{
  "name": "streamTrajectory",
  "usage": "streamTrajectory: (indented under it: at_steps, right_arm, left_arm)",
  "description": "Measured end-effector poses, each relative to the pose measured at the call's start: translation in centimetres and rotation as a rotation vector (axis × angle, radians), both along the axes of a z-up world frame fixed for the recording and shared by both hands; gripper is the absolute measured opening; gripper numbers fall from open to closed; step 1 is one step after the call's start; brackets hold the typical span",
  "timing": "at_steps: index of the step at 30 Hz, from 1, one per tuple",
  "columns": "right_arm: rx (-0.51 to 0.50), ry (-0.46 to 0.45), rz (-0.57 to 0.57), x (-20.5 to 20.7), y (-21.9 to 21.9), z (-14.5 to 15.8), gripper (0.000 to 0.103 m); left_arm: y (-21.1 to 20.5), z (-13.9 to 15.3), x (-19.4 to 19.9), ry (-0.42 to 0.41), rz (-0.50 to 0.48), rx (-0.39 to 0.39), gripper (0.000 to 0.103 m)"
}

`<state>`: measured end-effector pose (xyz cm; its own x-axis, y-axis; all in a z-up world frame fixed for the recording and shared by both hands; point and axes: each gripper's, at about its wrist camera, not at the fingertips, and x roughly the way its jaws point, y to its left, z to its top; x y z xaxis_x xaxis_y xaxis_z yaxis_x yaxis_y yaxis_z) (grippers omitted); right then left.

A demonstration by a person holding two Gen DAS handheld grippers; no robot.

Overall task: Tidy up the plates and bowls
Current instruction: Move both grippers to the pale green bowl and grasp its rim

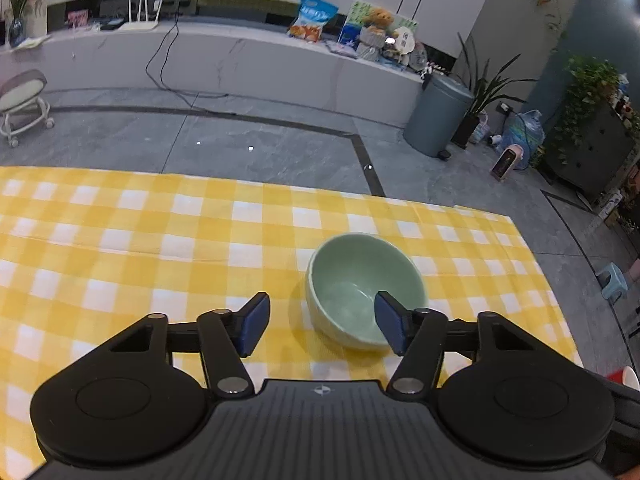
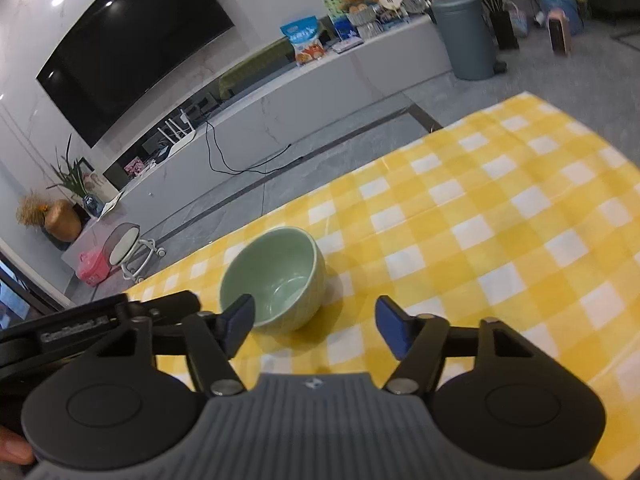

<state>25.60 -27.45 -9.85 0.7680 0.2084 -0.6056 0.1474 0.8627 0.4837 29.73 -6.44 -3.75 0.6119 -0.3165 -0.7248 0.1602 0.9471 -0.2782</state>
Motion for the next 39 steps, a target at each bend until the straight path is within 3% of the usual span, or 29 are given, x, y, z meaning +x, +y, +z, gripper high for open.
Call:
streamTrajectory:
  at_steps: [10,17,19,23,24,27,39]
  right_arm:
    - [0.053,0.050,-0.003,2.9,0.6,-1.9,0.041]
    - [0.042,0.044,0.003,2.9,1.2,-2.4,0.040]
    - [0.044,0.048,0.010,3.1,1.4,-2.8,0.040]
    - [0.025,0.127,0.017,3.8,1.7,-4.1,0.037]
    - [0.014,0.132,0.012,3.9,1.8,-4.4,0.025]
    - [-0.005,0.129,0.024,3.8,2.0,-4.5,0.012]
    - [0.087,0.183,0.031,2.9,1.9,-3.0,0.011]
  left_arm:
    - [-0.4,-2.3,3.3,0.075,0.018,0.002,0.043]
    - [-0.7,-3.5,4.7,0.123,0.044,-0.002,0.023]
    - [-1.2,-3.4,4.4,0.121,0.019,0.011,0.012]
    - [-2.2,-3.1,3.2,0.099,-0.024,0.056,0.008]
    - [-2.3,-3.1,3.1,0.101,-0.024,0.066,0.008]
    - [-2.6,-2.9,2.7,0.088,-0.025,0.090,0.008]
    - [-1.4,-2.2,1.5,0.151,-0.001,0.123,0.007]
